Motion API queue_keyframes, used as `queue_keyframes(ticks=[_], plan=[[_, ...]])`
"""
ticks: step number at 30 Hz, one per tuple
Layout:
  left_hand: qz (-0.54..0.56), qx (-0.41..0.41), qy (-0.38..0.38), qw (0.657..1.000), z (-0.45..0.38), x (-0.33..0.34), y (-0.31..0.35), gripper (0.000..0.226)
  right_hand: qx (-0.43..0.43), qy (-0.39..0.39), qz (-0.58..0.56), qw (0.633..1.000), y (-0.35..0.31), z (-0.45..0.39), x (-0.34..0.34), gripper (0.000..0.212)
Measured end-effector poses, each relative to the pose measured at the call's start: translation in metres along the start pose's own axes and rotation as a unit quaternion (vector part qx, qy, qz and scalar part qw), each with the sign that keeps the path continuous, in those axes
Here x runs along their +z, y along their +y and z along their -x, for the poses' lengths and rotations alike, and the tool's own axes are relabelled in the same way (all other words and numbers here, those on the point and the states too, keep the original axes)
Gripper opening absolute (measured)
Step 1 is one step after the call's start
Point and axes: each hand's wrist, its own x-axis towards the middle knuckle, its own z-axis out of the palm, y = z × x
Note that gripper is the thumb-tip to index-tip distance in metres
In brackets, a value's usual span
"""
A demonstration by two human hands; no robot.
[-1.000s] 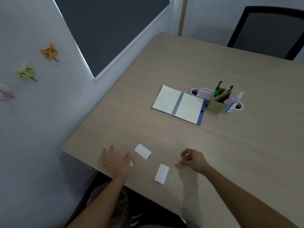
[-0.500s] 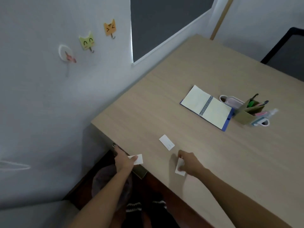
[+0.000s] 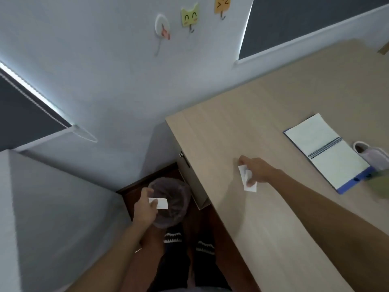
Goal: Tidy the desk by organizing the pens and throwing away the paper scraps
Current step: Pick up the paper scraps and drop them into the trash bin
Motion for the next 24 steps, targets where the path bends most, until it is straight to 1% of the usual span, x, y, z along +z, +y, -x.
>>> queue_keyframes(ticks=[3,5,6,8,9,12,14,15,17,19,21,22,24], plan=[[0.012,-0.007,0.009,1.0,0.01,-0.004,-0.021,0.022,0.002,-0.003,0.021,1.0,-0.011,-0.008,0.001,0.055],[0.031,-0.03,0.009,0.999,0.012,-0.005,-0.033,0.016,0.006,0.025,-0.004,1.0,-0.025,-0.012,0.003,0.033],[0.047,-0.047,0.01,0.998,0.011,-0.005,-0.038,0.014,0.001,0.035,-0.015,0.999,-0.035,-0.015,0.006,0.028],[0.088,-0.085,0.014,0.992,0.007,-0.003,-0.048,0.015,-0.022,0.048,-0.047,0.997,-0.066,-0.023,0.014,0.041],[0.103,-0.102,0.021,0.989,0.004,-0.002,-0.053,0.016,-0.039,0.061,-0.072,0.995,-0.087,-0.028,0.02,0.042],[0.148,-0.148,0.044,0.977,-0.009,0.002,-0.071,0.022,-0.101,0.099,-0.125,0.982,-0.158,-0.041,0.044,0.02],[0.182,-0.185,0.051,0.964,-0.021,0.006,-0.084,0.028,-0.127,0.105,-0.137,0.977,-0.196,-0.057,0.073,0.019],[0.18,-0.197,0.05,0.962,-0.028,0.011,-0.091,0.03,-0.121,0.1,-0.149,0.976,-0.209,-0.067,0.091,0.02],[0.172,-0.213,0.037,0.961,-0.042,0.023,-0.107,0.032,-0.076,0.074,-0.192,0.976,-0.222,-0.09,0.131,0.02],[0.196,-0.235,0.02,0.952,-0.06,0.038,-0.123,0.032,0.009,0.03,-0.25,0.968,-0.221,-0.115,0.175,0.024],[0.21,-0.262,-0.016,0.942,-0.081,0.058,-0.139,0.034,0.106,-0.006,-0.303,0.947,-0.213,-0.139,0.216,0.03],[0.211,-0.28,-0.035,0.936,-0.091,0.068,-0.146,0.036,0.142,-0.018,-0.331,0.933,-0.208,-0.152,0.234,0.032],[0.234,-0.298,-0.052,0.924,-0.112,0.091,-0.159,0.036,0.181,-0.028,-0.377,0.908,-0.198,-0.179,0.267,0.032]])
